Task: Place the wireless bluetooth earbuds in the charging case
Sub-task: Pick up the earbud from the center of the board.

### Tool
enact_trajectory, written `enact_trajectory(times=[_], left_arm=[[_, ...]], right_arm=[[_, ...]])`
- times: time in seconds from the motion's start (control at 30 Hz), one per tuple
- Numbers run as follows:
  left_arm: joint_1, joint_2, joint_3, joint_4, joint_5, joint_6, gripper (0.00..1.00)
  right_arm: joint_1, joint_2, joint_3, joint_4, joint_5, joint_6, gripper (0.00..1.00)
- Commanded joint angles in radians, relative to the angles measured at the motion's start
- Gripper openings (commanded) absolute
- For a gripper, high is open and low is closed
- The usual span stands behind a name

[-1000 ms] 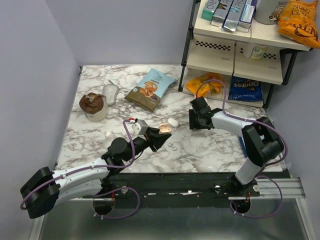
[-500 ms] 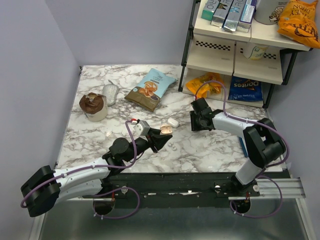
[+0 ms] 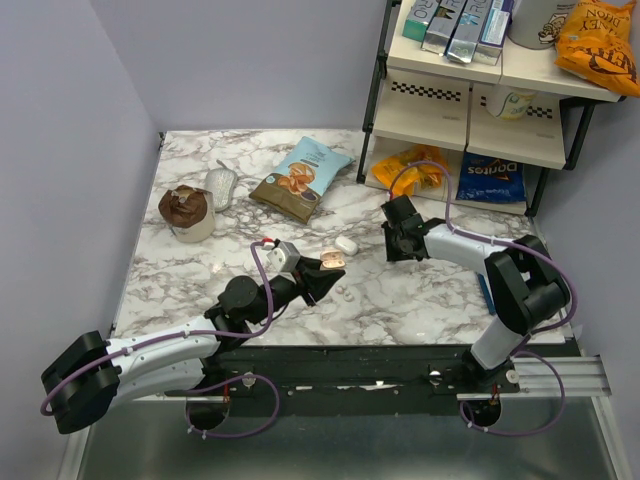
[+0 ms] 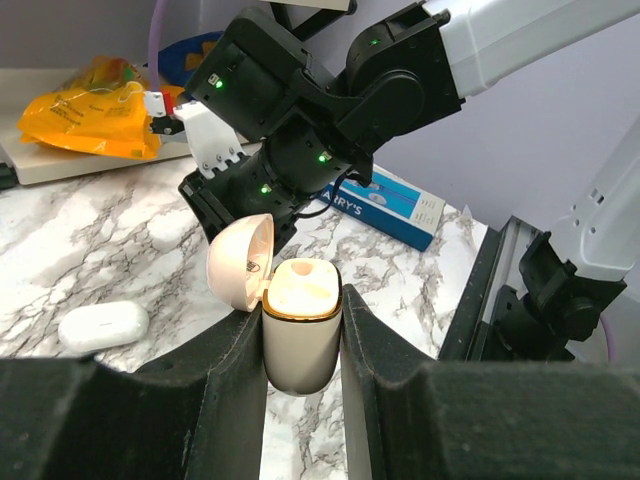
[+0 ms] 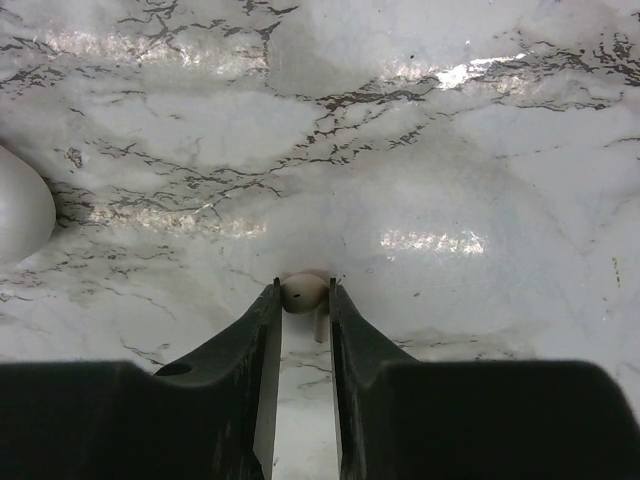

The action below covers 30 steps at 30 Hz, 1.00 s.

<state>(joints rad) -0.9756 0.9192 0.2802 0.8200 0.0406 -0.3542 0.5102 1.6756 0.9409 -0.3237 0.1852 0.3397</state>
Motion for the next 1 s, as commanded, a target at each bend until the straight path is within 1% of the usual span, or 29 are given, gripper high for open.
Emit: enact_trajectory(times=[0.0,0.1,0.17,0.23,0.33,0.5,0.57,0.6,0.63,0.67,0.7,0.73,0.77,0.8,0.87,0.97], left_arm=[[-0.006,-0.006,0.020,0.007,-0.013,0.014,0.00],[-0.006,-0.005,0.022,0.008,-0.013,0.015,0.00],[-0.006,-0.003,0.024,0.008,-0.013,0.014,0.00],[-0.006,-0.003,0.022,0.008,-0.016,0.015,0.00],[-0.006,-0.002,0.019,0.014,-0.024,0.014,0.00],[-0.006,0.007,0.020,0.031,-0.033,0.017,0.00],[-0.006,0.009,0.020,0.044,-0.033,0.027,0.00],[-0.006,0.010,0.017,0.050,-0.056,0.030,0.00],[-0.006,0.017,0.013,0.062,-0.064,0.032,0.00],[-0.006,0.020,0.008,0.097,-0.068,0.046,0.00],[-0.006,0.029,0.001,0.120,-0.074,0.060,0.00],[-0.006,0.049,0.001,0.143,-0.079,0.073,0.00],[-0.006,0.058,0.001,0.184,-0.080,0.101,0.00],[-0.005,0.070,0.007,0.206,-0.077,0.115,0.00],[-0.005,0.112,0.017,0.272,-0.081,0.148,0.00],[-0.002,0.176,0.054,0.352,-0.077,0.201,0.00]], right_arm=[[-0.006,0.016,0.007,-0.025,-0.029,0.022,0.26],[-0.004,-0.002,0.007,-0.031,-0.023,0.048,0.21],[-0.006,-0.031,0.004,-0.031,-0.021,0.065,0.15],[-0.006,-0.059,0.001,-0.031,-0.018,0.102,0.06],[-0.006,-0.117,-0.001,-0.031,-0.026,0.140,0.01],[-0.006,-0.220,-0.002,-0.029,-0.058,0.174,0.01],[-0.006,-0.307,-0.025,0.010,-0.069,0.179,0.01],[-0.006,-0.344,-0.069,0.038,-0.096,0.179,0.01],[-0.006,-0.438,-0.094,0.070,-0.117,0.170,0.01],[-0.004,-0.483,-0.123,0.140,-0.139,0.164,0.01],[0.002,-0.535,-0.143,0.173,-0.176,0.160,0.01],[0.007,-0.578,-0.180,0.202,-0.178,0.151,0.01],[0.016,-0.664,-0.192,0.247,-0.211,0.147,0.01],[0.034,-0.700,-0.200,0.259,-0.226,0.134,0.01],[0.060,-0.796,-0.212,0.291,-0.222,0.114,0.01],[0.119,-0.870,-0.206,0.316,-0.191,0.085,0.01]])
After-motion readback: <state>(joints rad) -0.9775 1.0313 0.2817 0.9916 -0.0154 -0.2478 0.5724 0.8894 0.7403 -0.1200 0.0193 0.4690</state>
